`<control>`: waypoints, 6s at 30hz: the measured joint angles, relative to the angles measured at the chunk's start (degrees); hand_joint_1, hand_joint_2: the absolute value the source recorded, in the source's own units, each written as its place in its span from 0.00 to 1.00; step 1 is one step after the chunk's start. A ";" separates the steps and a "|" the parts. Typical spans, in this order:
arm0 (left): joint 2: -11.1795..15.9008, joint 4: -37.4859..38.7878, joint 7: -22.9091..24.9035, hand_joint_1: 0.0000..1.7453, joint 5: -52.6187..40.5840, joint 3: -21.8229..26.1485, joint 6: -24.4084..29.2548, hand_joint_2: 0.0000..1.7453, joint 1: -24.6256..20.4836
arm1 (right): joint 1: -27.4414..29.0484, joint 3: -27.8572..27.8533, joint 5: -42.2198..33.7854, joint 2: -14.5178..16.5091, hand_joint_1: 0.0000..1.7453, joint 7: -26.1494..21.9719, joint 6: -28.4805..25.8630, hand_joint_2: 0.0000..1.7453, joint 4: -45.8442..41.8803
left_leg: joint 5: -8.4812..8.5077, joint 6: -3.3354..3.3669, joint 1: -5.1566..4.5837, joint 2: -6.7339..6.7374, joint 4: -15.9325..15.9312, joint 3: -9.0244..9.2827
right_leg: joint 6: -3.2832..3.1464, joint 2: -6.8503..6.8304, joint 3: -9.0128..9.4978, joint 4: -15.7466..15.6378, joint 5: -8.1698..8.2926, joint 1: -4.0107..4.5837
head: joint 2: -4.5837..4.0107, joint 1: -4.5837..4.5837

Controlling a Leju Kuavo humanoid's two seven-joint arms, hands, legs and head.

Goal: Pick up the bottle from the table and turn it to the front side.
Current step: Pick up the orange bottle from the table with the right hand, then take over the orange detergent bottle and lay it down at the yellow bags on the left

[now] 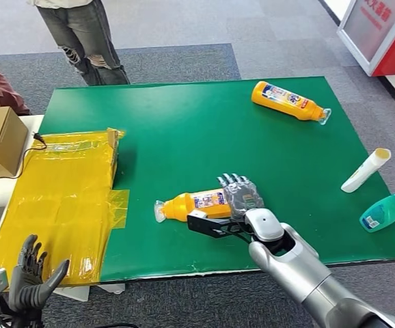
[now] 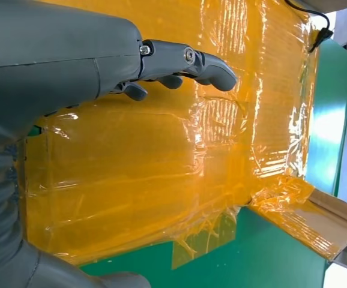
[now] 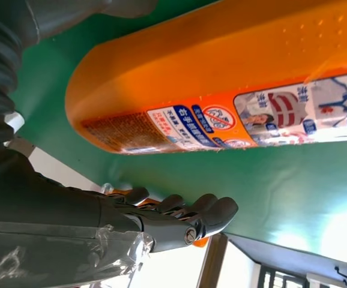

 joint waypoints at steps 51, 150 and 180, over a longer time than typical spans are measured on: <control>1.45 -2.51 -1.99 0.00 7.12 -8.71 1.42 1.00 2.09 | -2.71 -6.34 -39.32 2.02 1.00 -25.28 10.20 1.00 10.29 | 0.01 -0.02 0.01 0.01 0.00 0.10 | -0.01 0.01 0.03 -0.01 0.02 0.00 | 0.00 -0.01; 18.58 2.60 15.34 0.00 39.42 -64.26 7.32 1.00 -38.53 | -1.35 -8.29 -54.68 11.68 1.00 -38.45 -1.99 1.00 2.63 | 0.09 -0.06 0.05 0.03 0.01 0.00 | -0.03 0.02 -0.10 0.02 0.07 0.03 | 0.00 0.00; 18.57 4.16 15.97 1.00 36.77 -64.66 8.64 1.00 -40.15 | -4.17 -7.42 -53.42 14.14 1.00 -39.65 -4.04 1.00 10.08 | 0.09 -0.07 0.04 0.09 0.01 -0.01 | -0.04 0.08 -0.17 0.02 0.08 0.03 | 0.00 0.00</control>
